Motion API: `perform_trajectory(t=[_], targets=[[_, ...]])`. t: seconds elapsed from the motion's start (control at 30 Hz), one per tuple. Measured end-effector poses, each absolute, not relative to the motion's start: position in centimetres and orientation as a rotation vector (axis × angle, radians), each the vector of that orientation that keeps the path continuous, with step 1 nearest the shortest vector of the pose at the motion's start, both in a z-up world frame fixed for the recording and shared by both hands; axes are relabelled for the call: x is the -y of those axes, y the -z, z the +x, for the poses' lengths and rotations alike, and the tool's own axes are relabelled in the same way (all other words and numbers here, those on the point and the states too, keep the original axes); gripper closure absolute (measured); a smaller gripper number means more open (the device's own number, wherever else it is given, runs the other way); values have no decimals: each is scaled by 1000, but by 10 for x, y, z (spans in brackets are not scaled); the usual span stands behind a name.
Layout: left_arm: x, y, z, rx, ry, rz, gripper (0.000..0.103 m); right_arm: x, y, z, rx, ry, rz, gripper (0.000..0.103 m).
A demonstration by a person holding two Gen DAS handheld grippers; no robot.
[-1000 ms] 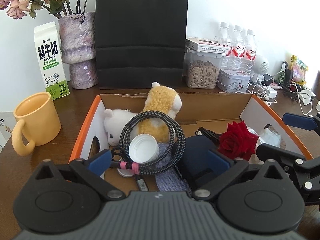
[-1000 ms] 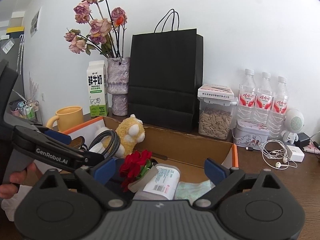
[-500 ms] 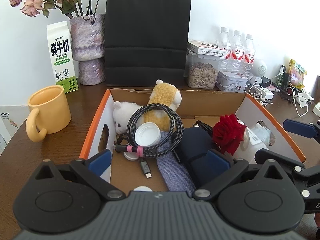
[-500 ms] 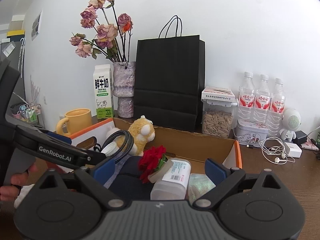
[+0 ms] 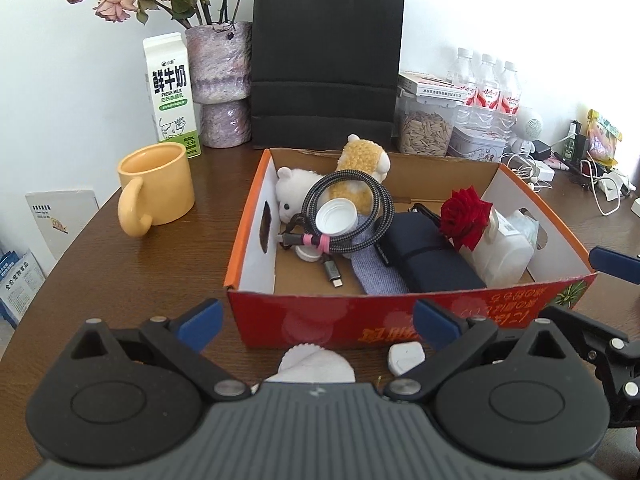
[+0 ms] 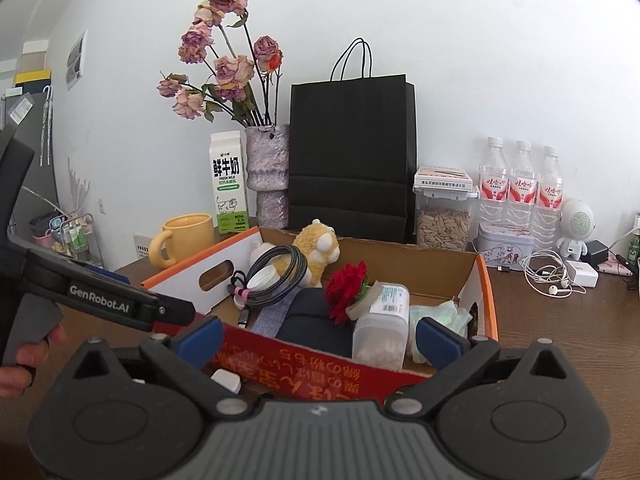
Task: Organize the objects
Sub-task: 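Release the cap and block in the box and withdraw both tools, then grasp the small yellow block on the table with the right tool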
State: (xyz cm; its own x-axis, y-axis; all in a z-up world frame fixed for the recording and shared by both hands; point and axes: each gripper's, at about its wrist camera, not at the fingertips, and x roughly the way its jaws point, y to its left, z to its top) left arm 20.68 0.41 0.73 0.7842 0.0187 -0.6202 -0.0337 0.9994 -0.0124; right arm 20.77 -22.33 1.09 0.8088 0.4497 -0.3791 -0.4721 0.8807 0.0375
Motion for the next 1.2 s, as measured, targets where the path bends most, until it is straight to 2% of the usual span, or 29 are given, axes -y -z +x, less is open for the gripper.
perform_trajectory(t=[0.53, 0.67, 0.8, 1.07, 1.2], targets=[[-30, 18, 152, -769, -102, -31, 0, 207, 22, 172, -521, -502, -105, 1], [-33, 22, 145, -781, -109, -36, 0, 199, 29, 173, -550, -501, -117, 10], [-35, 24, 143, -788, -107, -40, 0, 192, 34, 179, -590, -492, -113, 26], [-39, 29, 147, -800, -102, -54, 0, 175, 40, 189, -621, -478, -131, 36], [-41, 30, 148, -802, -102, -61, 0, 171, 41, 195, -628, -477, -128, 44]])
